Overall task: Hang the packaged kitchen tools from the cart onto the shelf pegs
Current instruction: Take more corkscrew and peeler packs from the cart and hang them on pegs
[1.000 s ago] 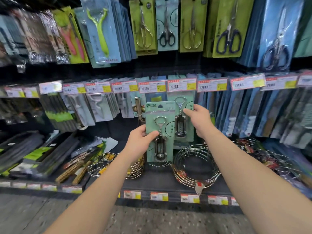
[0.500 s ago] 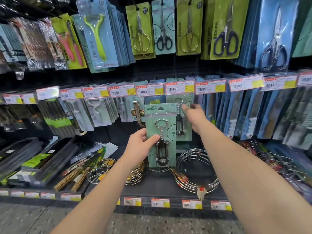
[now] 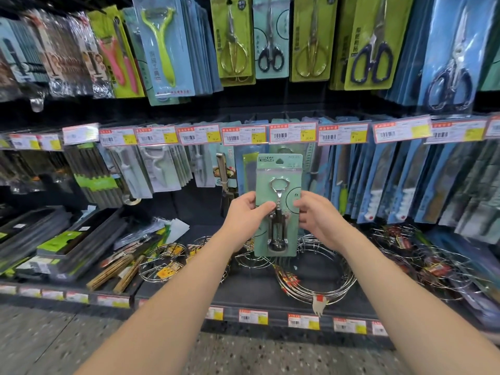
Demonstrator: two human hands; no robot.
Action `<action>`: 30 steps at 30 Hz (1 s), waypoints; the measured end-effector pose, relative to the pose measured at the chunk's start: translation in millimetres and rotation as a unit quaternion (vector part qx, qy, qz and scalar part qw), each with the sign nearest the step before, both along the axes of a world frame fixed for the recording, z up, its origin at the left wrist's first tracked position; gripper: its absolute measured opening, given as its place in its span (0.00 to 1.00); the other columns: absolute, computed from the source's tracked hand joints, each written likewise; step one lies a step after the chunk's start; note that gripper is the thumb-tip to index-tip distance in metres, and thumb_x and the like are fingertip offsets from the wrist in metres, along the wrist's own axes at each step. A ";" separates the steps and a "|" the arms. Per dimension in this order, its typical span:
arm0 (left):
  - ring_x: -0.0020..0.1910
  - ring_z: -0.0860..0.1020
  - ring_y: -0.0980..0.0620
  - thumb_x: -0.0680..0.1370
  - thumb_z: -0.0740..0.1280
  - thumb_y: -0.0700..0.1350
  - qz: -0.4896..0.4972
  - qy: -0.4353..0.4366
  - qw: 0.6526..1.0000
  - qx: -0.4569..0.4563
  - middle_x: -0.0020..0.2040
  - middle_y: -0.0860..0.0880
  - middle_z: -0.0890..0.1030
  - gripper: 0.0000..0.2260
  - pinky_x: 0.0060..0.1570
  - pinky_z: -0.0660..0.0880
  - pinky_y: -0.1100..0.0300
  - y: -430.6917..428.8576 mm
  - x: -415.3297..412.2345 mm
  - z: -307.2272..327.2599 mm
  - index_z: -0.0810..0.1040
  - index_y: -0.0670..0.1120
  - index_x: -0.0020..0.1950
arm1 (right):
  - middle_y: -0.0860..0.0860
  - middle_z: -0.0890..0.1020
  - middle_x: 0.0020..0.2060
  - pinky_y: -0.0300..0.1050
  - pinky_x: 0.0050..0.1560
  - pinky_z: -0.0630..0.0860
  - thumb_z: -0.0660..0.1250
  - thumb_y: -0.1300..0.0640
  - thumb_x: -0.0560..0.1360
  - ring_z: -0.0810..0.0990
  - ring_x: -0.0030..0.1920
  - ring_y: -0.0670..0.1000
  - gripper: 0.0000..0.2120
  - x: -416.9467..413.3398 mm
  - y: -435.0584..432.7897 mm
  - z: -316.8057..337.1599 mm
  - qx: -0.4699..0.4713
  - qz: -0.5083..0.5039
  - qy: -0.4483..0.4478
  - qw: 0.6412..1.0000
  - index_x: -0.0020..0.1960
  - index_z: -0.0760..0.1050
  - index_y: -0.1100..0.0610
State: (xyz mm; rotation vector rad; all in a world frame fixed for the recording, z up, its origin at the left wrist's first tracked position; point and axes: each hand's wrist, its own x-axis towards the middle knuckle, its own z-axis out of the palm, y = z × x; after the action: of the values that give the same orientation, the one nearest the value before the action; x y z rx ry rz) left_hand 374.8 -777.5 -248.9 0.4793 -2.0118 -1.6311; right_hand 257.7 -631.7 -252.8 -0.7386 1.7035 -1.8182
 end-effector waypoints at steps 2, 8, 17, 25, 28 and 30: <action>0.47 0.85 0.57 0.79 0.73 0.42 -0.002 0.006 1.000 0.004 0.50 0.53 0.88 0.10 0.52 0.82 0.59 1.1 -3.5 3.0 0.83 0.47 0.60 | 0.58 0.86 0.54 0.59 0.57 0.81 0.63 0.65 0.79 0.85 0.53 0.61 0.12 1.0 1.0 3.4 -0.005 -0.005 0.032 0.999 0.61 0.79 0.62; 0.57 0.85 0.47 0.81 0.70 0.52 -0.019 -0.065 0.995 0.077 0.60 0.47 0.84 0.15 0.54 0.84 0.49 -2.0 -7.7 -2.3 0.78 0.47 0.64 | 0.55 0.88 0.48 0.56 0.52 0.83 0.66 0.62 0.80 0.86 0.53 0.60 0.07 -7.8 -4.1 12.8 -0.013 -0.079 0.060 0.995 0.54 0.83 0.57; 0.53 0.86 0.48 0.80 0.69 0.37 -0.046 -0.063 0.996 0.037 0.55 0.46 0.87 0.13 0.54 0.84 0.52 -6.9 -5.5 -10.2 0.78 0.48 0.63 | 0.51 0.88 0.47 0.59 0.56 0.82 0.67 0.62 0.80 0.87 0.50 0.54 0.07 -11.8 -10.3 16.2 -0.016 -0.114 0.088 0.989 0.52 0.83 0.55; 0.53 0.85 0.51 0.80 0.70 0.39 -0.021 -0.037 0.999 -0.016 0.53 0.49 0.87 0.13 0.50 0.80 0.58 -11.2 -18.7 1.3 0.78 0.53 0.61 | 0.53 0.88 0.48 0.60 0.57 0.81 0.68 0.61 0.80 0.86 0.52 0.55 0.06 -20.6 -17.2 27.8 -0.043 -0.130 0.099 0.986 0.52 0.83 0.55; 0.53 0.85 0.52 0.80 0.70 0.40 -0.019 -0.037 0.999 -0.017 0.53 0.50 0.87 0.15 0.54 0.81 0.54 -11.9 -25.4 3.3 0.77 0.51 0.66 | 0.53 0.88 0.47 0.60 0.55 0.83 0.67 0.61 0.80 0.87 0.50 0.55 0.06 -26.2 -20.0 33.8 -0.036 -0.138 0.089 0.986 0.53 0.83 0.56; 0.53 0.85 0.52 0.80 0.70 0.40 -0.018 -0.042 0.999 -0.022 0.53 0.49 0.87 0.15 0.54 0.82 0.54 -12.8 -28.2 5.1 0.77 0.50 0.67 | 0.52 0.88 0.47 0.59 0.54 0.83 0.68 0.60 0.80 0.87 0.50 0.56 0.07 -30.1 -23.4 35.3 -0.025 -0.145 0.087 0.985 0.54 0.83 0.57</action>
State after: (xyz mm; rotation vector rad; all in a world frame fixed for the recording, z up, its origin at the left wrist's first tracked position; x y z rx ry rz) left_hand 346.6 -790.3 -243.9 0.5068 -2.1243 -1.6089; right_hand 227.6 -655.1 -217.5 -0.7190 1.9715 -2.0473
